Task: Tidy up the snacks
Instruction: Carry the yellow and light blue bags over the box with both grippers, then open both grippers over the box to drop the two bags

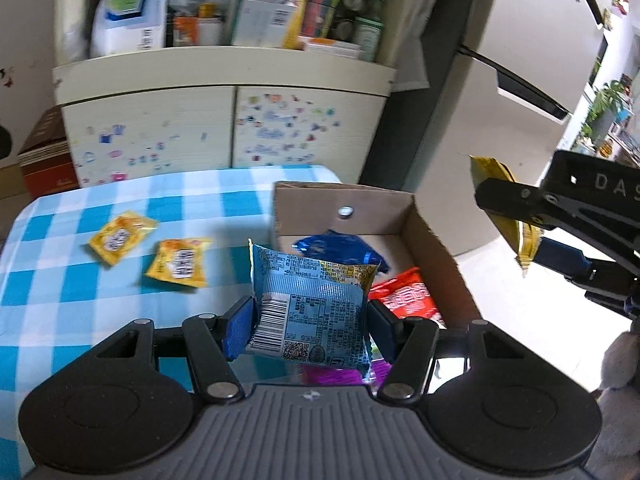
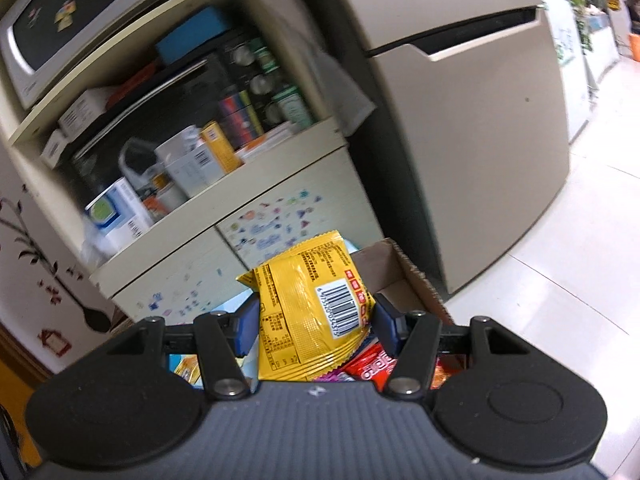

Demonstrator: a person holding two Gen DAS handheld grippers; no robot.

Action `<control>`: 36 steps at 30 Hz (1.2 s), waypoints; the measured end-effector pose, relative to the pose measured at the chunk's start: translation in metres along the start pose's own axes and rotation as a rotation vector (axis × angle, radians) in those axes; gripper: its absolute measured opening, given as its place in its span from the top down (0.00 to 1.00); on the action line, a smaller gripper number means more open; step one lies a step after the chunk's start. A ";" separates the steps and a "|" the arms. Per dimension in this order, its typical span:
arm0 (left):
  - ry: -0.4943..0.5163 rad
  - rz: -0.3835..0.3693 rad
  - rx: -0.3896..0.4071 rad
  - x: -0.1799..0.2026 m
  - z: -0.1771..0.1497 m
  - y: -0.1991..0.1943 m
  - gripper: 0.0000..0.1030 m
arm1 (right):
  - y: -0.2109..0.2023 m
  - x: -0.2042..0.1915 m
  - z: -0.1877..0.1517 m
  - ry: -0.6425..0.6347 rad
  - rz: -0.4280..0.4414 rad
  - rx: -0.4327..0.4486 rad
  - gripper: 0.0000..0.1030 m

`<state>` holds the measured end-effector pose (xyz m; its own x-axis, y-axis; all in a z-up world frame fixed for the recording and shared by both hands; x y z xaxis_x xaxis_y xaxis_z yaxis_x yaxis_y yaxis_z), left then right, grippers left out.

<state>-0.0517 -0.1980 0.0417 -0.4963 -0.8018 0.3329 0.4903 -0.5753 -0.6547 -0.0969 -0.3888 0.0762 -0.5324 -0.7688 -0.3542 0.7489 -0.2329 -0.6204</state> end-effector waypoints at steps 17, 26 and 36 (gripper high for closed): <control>0.043 0.011 -0.002 0.017 0.005 0.020 0.09 | 0.010 0.014 0.001 0.131 -0.053 -0.043 0.24; 0.004 0.034 -0.001 -0.001 0.007 0.010 0.07 | 0.012 0.006 0.000 0.104 -0.016 -0.057 0.24; -0.058 0.095 -0.018 -0.043 0.003 -0.005 0.07 | 0.014 -0.005 -0.004 0.068 0.010 -0.063 0.24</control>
<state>-0.0309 -0.1608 0.0326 -0.4055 -0.8610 0.3070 0.5200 -0.4935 -0.6972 -0.0852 -0.3859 0.0671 -0.5523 -0.7284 -0.4054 0.7292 -0.1864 -0.6585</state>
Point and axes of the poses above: each gripper's, at about its wrist camera, not at the fingertips, and y roughly the way its jaws point, x to its right, z to its top, the point moved 1 cm from there along y, roughly the way its jaws point, and after that the axes turned 11 degrees about -z, right-handed, at the moved point
